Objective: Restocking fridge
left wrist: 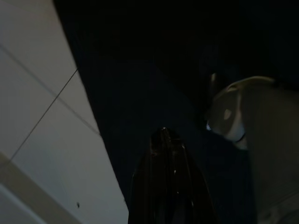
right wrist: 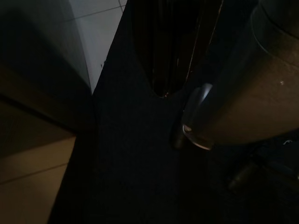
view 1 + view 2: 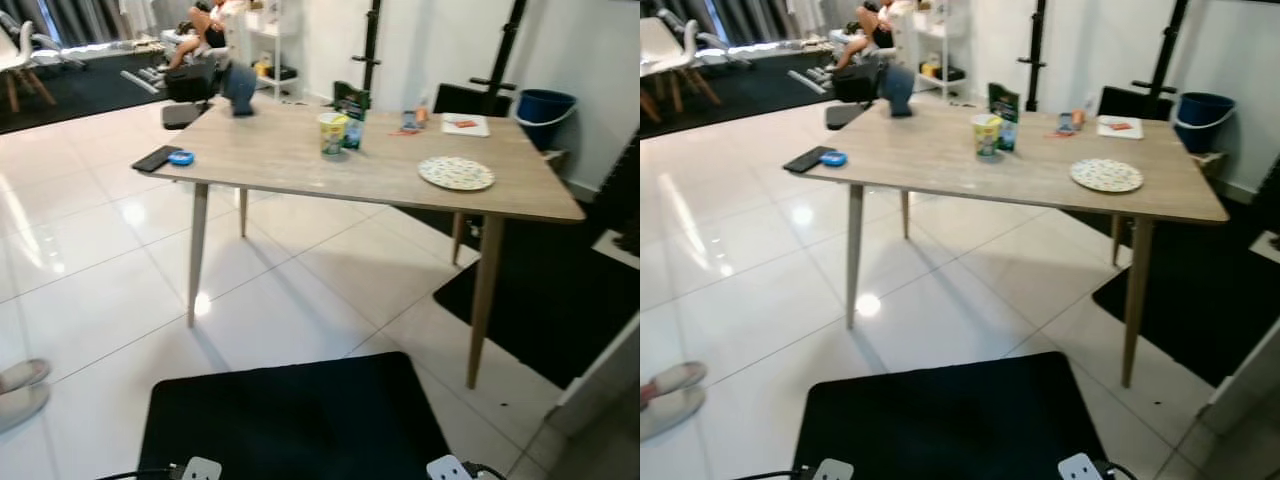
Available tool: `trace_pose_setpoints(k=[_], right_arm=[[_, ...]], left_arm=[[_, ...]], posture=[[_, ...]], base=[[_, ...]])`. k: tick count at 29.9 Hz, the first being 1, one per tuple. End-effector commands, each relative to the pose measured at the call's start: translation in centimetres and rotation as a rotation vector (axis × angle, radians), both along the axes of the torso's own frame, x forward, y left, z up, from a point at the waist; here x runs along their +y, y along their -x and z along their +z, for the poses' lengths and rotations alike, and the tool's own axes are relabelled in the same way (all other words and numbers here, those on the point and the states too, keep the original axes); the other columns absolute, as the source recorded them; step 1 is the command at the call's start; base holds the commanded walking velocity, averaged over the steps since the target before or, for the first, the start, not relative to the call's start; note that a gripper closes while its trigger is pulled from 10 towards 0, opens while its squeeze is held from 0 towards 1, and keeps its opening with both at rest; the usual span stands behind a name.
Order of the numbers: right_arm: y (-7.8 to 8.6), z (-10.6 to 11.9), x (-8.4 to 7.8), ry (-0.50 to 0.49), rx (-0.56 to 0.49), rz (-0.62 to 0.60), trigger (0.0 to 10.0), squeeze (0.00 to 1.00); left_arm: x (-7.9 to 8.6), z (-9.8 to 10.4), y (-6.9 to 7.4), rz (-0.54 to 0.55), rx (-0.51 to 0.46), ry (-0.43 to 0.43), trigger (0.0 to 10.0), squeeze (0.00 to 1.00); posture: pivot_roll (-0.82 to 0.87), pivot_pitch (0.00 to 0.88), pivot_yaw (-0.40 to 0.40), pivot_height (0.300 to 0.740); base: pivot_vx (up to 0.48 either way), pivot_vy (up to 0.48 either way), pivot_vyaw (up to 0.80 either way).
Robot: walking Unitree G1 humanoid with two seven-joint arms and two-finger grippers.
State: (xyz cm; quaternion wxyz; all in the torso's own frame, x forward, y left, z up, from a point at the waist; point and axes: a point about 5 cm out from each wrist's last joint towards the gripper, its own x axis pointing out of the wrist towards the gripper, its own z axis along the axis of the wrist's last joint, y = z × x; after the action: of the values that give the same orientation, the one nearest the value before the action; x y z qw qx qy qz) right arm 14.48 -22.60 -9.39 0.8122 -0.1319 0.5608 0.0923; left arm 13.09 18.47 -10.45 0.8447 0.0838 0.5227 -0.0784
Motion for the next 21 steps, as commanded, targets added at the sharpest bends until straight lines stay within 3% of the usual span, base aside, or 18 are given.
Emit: trace_pose_setpoints(k=[1, 10, 21], right_arm=[[0.3, -0.1, -0.2, 0.015, 0.001, -0.002, 10.0, 0.00], [1.1, -0.2, -0.9, 0.057, 0.015, 0.004, 10.0, 0.00], [1.1, -0.2, -0.9, 0.061, 0.011, 0.015, 10.0, 0.00]], left_arm=[[-0.2, -0.4, 1.1, -0.027, 0.055, 0.000, 10.0, 0.00], [0.1, -0.3, 0.7, -0.037, 0.050, -0.016, 10.0, 0.00], [0.2, -0.6, 1.7, -0.076, 0.113, -0.042, 10.0, 0.00]], posture=[[-0.02, 0.000, -0.005, 0.740], [-0.01, 0.000, -0.003, 0.740], [-0.03, 0.000, -0.009, 0.740]], base=[[0.000, 0.000, 0.00], [0.000, 0.000, 0.00], [0.022, 0.000, 0.00]])
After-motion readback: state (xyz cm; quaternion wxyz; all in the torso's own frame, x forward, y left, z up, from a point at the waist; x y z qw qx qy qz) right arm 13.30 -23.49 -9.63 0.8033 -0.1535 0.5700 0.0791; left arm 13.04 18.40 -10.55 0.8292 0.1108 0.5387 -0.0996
